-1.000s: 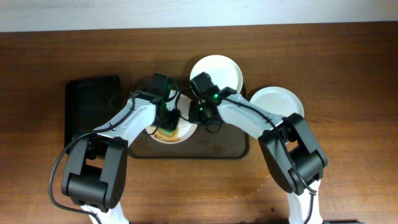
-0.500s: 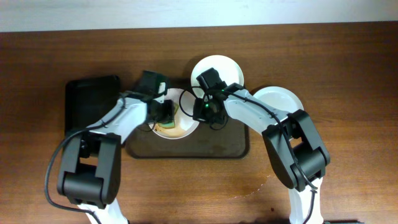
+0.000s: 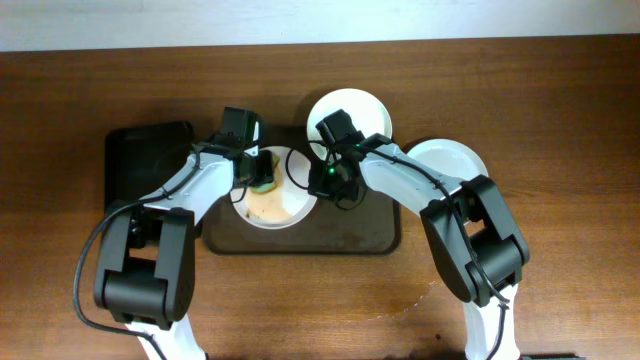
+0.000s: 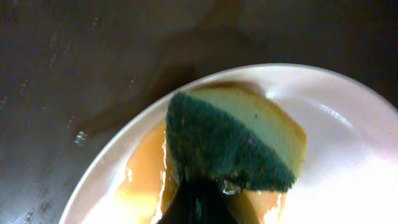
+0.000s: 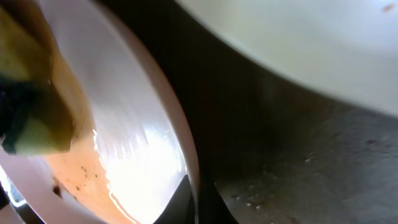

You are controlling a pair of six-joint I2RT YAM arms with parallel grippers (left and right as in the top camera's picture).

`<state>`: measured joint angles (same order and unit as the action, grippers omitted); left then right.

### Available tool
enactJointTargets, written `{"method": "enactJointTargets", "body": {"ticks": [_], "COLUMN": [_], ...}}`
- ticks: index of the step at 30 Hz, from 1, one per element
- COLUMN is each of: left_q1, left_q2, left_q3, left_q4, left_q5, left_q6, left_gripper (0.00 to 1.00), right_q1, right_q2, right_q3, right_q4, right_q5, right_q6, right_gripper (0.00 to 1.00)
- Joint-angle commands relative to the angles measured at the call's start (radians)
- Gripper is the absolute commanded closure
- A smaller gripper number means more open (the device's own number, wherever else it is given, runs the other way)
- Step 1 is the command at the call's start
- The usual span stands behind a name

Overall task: Clean dirty plates on tray and stack at the side
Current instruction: 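Scrub the held plate with the sponge in the left gripper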

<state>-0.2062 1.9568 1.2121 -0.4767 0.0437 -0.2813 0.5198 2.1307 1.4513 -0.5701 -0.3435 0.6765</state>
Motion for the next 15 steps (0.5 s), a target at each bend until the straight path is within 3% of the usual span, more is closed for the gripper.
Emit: {"method": "enactJointTargets", "body": {"ticks": [1, 4, 5, 9, 12, 14, 15], "left_q1": [0.052, 0.053, 0.052, 0.052, 0.052, 0.054, 0.060], "left_q2": [0.070, 0.071, 0.071, 0.071, 0.071, 0.070, 0.070], "left_q3": [-0.056, -0.056, -0.056, -0.056, -0.056, -0.046, -0.031], "left_q4": [-0.148, -0.199, -0.192, -0.023, 0.061, -0.018, -0.085], "left_q5": [0.146, 0.515, 0.574, 0.588, 0.316, -0.007, -0.087], "left_q6": [0.164, 0.348, 0.372, 0.318, 0.138, -0.068, -0.097], "left_gripper": [0.99, 0.99, 0.99, 0.99, 0.99, 0.99, 0.99], "right_q1": [-0.011, -0.011, -0.011, -0.011, -0.011, -0.011, -0.010], "right_q2": [0.021, 0.021, 0.021, 0.021, 0.021, 0.021, 0.021], "right_q3": [-0.006, -0.006, -0.006, -0.006, -0.006, -0.006, -0.006], "right_q4": [-0.020, -0.020, -0.020, -0.021, -0.021, -0.020, -0.020], "right_q5": [0.014, 0.014, 0.014, 0.013, 0.013, 0.014, 0.014], "right_q6": [-0.014, -0.014, -0.014, -0.014, -0.014, -0.014, -0.014], "right_gripper": [0.96, 0.96, 0.96, 0.96, 0.96, 0.96, 0.96]}}
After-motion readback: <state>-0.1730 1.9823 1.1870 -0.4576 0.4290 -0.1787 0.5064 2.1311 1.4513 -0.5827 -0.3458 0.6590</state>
